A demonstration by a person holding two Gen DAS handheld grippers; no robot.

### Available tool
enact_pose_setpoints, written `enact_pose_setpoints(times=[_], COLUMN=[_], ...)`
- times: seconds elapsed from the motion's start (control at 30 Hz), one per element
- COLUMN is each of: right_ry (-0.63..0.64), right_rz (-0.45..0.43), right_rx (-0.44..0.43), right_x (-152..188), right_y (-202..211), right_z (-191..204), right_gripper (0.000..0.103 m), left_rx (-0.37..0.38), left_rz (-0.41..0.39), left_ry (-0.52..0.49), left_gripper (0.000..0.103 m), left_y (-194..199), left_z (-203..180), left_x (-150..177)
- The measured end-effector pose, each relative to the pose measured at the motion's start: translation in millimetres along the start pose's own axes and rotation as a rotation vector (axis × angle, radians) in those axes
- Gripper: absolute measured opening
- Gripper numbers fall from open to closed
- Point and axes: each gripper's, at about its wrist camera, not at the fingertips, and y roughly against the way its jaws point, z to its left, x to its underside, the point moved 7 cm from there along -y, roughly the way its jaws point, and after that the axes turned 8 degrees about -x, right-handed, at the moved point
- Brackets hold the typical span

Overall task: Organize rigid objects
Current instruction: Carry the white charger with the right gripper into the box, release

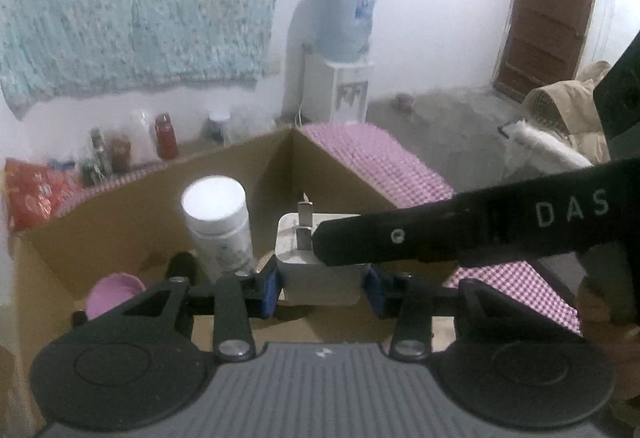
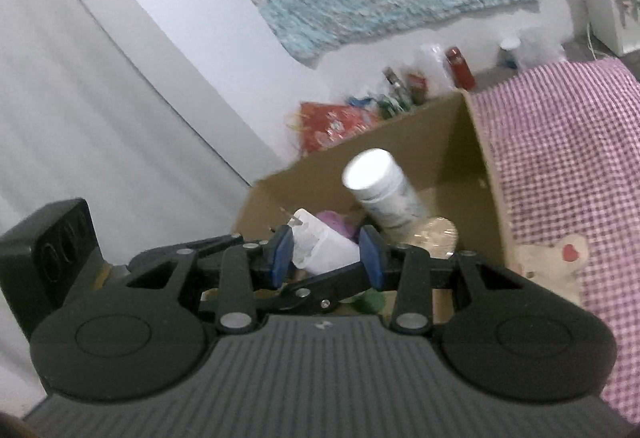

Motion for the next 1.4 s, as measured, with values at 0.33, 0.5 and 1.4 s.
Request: enact_pose_setpoints(times=[0.33,0.5,1.4], right_ry=[0.017,0.045,0.061], right_rz=[0.071,0.071,-0.254], right_rx=[0.039,0.052,0.115], right_x=[8.2,7.6,30.2], right_y=[-18.3,-23.7,109.3], right_z=[-30.0,-30.1,-7.1], right_gripper=[0.035,0.036,0.085], left_rx=[0.036,0.033,-0.020], left_rz=[0.113,0.139,-0.122], left_ry=[0.022,0.032,0.038], left_gripper=[0.044,0.044,0.102], left_y=[-31.6,-39.6,86.5], left_z=[7.9,7.6,38.4], left_x=[20.4,25.2,49.0])
